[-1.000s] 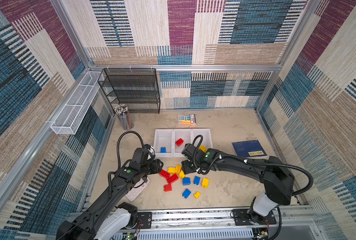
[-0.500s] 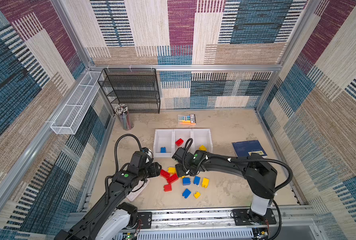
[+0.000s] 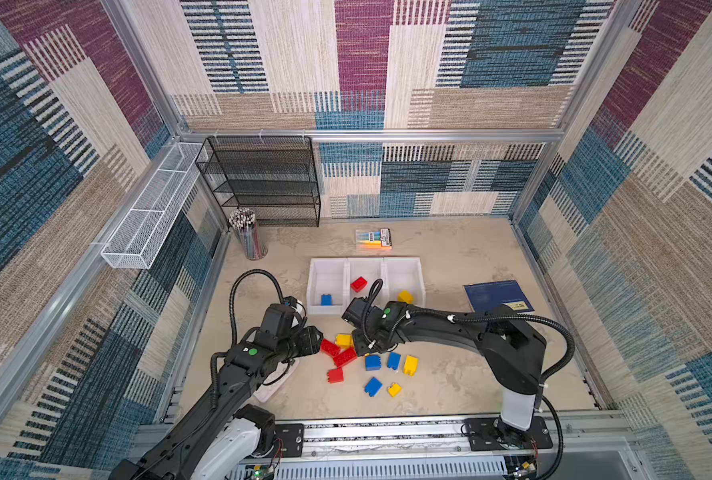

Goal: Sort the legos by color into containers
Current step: 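Lower the right gripper onto a yellow brick in the pile and close it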

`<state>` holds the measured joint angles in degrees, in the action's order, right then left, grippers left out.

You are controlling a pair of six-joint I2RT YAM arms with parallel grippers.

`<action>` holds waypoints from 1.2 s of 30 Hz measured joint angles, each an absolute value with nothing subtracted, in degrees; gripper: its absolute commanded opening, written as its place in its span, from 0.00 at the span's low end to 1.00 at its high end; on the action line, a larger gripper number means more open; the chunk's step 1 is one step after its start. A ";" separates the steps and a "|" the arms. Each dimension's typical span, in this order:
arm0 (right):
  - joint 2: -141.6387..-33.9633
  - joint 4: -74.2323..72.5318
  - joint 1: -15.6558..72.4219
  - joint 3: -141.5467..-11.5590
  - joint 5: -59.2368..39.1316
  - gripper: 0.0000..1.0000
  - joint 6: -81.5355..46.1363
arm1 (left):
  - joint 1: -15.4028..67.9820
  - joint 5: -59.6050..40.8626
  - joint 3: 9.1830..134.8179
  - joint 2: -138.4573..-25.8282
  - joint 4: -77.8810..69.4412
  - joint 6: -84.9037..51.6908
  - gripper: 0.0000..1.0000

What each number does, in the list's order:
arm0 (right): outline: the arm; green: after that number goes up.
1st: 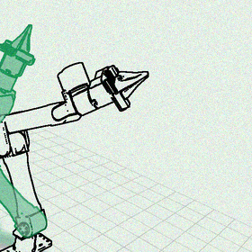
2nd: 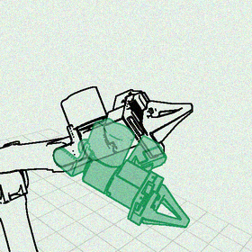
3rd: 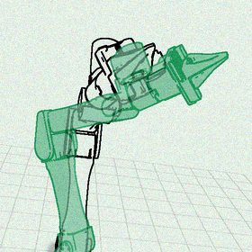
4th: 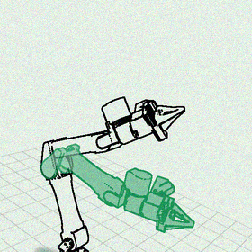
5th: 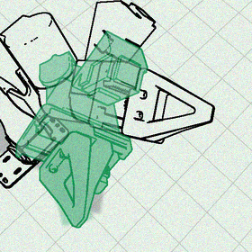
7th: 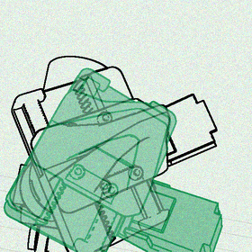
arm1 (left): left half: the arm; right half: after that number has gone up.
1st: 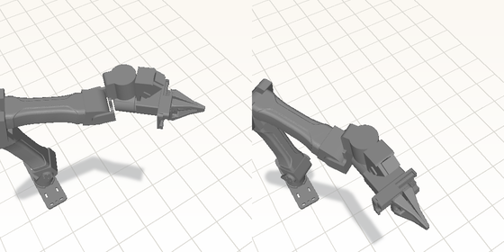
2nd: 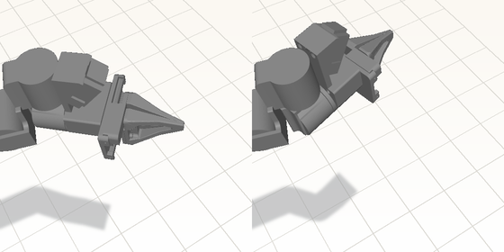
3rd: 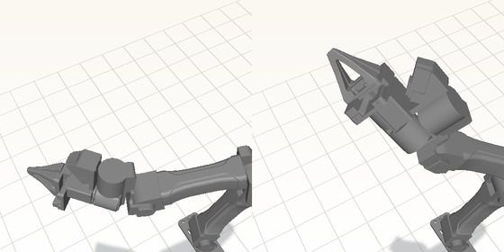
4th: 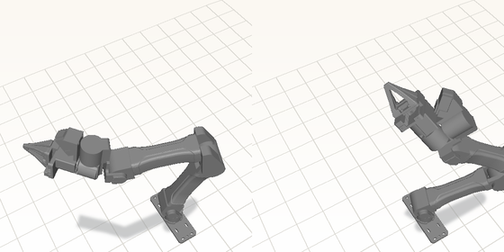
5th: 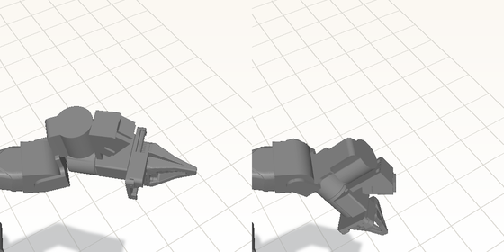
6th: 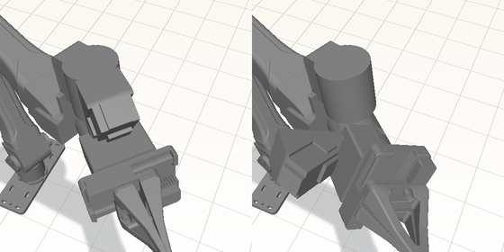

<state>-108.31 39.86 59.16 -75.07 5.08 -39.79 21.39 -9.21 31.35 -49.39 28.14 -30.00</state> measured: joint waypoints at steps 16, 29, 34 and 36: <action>-108.36 38.96 59.18 -73.95 5.10 0.58 -39.79 | 21.39 -9.39 30.55 -49.06 28.14 -30.20 0.59; -108.44 40.42 59.27 -74.00 5.13 0.37 -39.79 | 21.39 -9.41 30.52 -49.08 28.14 -30.22 0.59; -107.61 40.40 59.27 -74.02 5.13 0.33 -39.79 | 21.39 -9.41 30.52 -49.08 28.14 -30.22 0.59; -107.09 40.60 59.27 -74.35 5.17 0.32 -39.79 | 21.39 -9.41 30.52 -49.08 28.14 -30.22 0.59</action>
<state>-107.09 40.60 59.27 -74.35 5.17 -39.79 21.39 -9.41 30.52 -49.08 28.14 -30.22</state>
